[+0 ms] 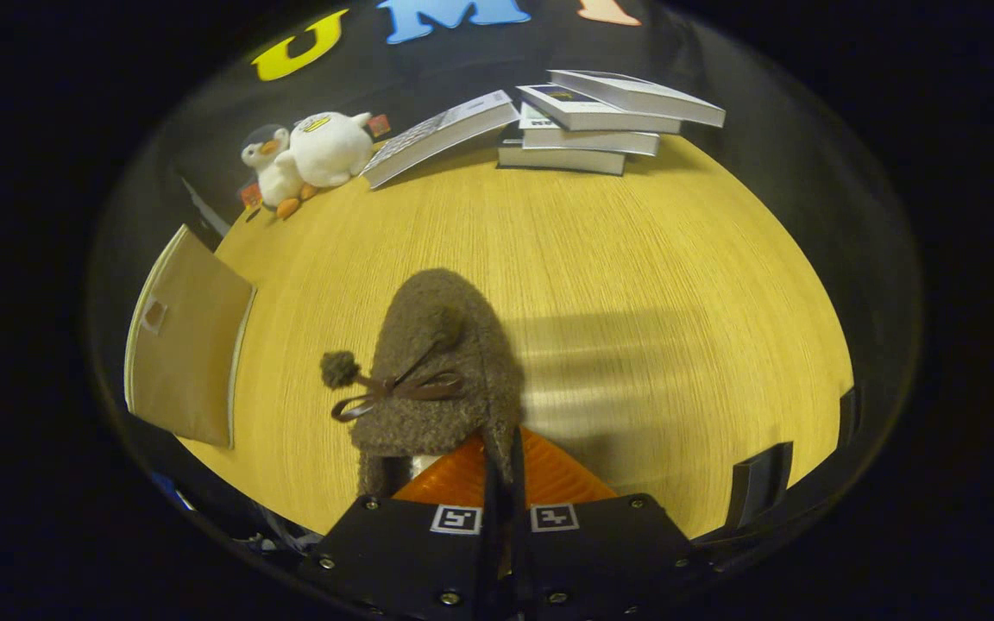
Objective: Open the storage box then place both shoes into the box .Put the left shoe in first, then the right shoe, with the right side of both shoes facing outward in a uniform manner.
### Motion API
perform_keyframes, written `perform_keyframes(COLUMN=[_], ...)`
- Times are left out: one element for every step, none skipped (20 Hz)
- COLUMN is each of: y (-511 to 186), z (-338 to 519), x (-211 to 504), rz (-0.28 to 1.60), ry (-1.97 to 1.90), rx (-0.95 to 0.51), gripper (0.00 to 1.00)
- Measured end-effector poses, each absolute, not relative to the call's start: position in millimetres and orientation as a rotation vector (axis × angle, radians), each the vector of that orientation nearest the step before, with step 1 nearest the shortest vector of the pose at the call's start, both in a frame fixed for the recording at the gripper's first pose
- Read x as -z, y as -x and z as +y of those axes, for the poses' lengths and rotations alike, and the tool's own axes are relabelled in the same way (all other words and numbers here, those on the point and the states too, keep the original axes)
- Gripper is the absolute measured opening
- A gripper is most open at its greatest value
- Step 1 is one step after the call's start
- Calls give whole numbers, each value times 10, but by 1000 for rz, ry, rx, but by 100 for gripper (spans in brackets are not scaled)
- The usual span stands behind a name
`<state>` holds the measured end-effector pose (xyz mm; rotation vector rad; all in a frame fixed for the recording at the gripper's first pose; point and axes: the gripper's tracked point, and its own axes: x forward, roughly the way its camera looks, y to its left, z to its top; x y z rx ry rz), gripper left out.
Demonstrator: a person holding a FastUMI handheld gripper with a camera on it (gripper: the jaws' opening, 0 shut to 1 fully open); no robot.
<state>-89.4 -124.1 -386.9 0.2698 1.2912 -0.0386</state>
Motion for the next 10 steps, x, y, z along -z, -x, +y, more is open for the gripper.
perform_keyframes(y=[891,892,889,883,853,819,774,748,684,628], z=[-1229,-1204,-1190,-1177,-1158,-1129,-1081,-993,-903,-812], x=[3840,3823,3798,3763,3719,3680,3617,3541,3439,3340], rz=[1291,1296,1293,1286,1273,1260,1247,1239,1221,1206], ry=[-327,-371,-399,-412,-415,-418,-433,-460,-492,-514], rx=[60,73,83,90,94,97,94,80,69,53], gripper=[7,7,7,6,6,7,7,7,7,7])
